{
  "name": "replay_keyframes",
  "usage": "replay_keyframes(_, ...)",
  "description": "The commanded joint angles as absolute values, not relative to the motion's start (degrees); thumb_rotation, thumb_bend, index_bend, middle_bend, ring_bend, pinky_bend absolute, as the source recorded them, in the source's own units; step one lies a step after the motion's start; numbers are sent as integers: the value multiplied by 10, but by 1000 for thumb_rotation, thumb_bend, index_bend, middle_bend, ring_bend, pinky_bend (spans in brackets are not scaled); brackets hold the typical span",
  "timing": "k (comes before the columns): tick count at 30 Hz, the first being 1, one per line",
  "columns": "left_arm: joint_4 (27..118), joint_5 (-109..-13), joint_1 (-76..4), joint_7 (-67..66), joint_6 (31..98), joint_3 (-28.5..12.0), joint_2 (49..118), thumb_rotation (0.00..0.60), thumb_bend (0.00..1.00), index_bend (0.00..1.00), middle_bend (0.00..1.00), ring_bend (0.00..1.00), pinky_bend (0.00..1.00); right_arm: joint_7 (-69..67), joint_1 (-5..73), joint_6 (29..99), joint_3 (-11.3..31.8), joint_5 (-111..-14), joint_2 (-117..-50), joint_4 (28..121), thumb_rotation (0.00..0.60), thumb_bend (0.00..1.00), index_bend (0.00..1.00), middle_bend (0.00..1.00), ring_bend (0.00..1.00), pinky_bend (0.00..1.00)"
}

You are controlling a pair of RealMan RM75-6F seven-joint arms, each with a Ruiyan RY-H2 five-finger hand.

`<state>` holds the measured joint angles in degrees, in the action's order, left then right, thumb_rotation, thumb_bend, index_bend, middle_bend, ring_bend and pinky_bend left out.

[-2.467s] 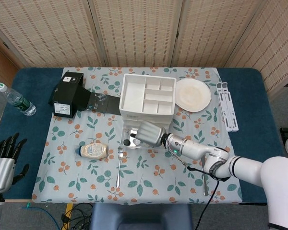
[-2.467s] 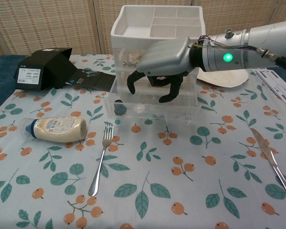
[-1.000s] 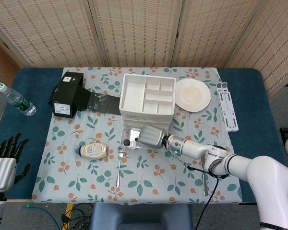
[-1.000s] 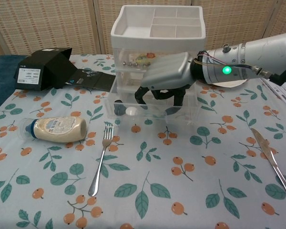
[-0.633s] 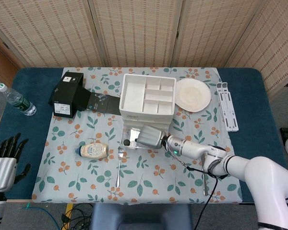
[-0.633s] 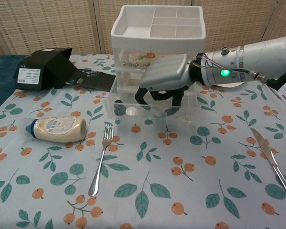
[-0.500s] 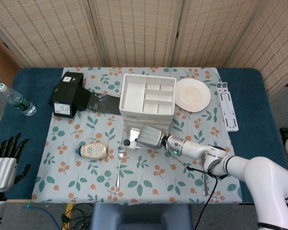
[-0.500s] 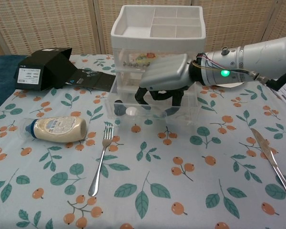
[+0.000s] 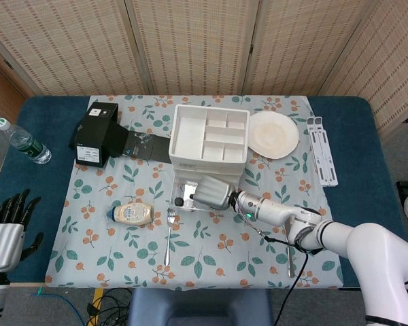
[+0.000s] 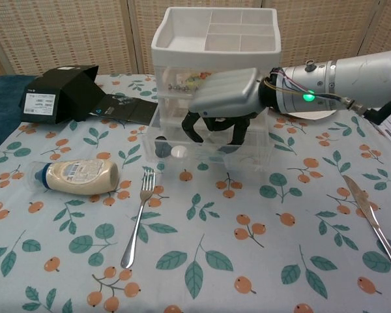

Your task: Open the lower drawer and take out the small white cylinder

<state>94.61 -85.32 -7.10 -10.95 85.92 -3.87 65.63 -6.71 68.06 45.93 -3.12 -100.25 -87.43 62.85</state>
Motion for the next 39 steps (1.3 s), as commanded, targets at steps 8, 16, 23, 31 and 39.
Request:
replay_keyframes(8, 948, -858, -77, -111, 856, -41, 657, 600, 329, 120, 17, 16, 85, -41, 646, 531, -6, -987, -814, 694, 600, 499, 623, 967, 1000, 1000)
replay_keyframes(16, 946, -862, -83, -108, 852, -42, 658, 600, 329, 120, 17, 16, 85, 4, 568, 609, -16, -975, -721, 798, 600, 507, 623, 967, 1000, 1000)
replay_keyframes(23, 946, -867, -87, -107, 848, -41, 661, 600, 329, 120, 17, 16, 85, 26, 492, 653, -65, -994, -698, 834, 600, 507, 623, 967, 1000, 1000)
replay_keyframes(31, 953, -875, -90, -109, 850, -39, 659, 600, 330, 120, 17, 16, 85, 12, 447, 641, -96, -1001, -738, 805, 600, 507, 623, 966, 1000, 1000)
replay_keyframes(39, 957, -877, -86, -109, 855, -36, 656, 600, 330, 120, 17, 16, 85, -9, 440, 613, -97, -1009, -800, 749, 600, 507, 623, 964, 1000, 1000)
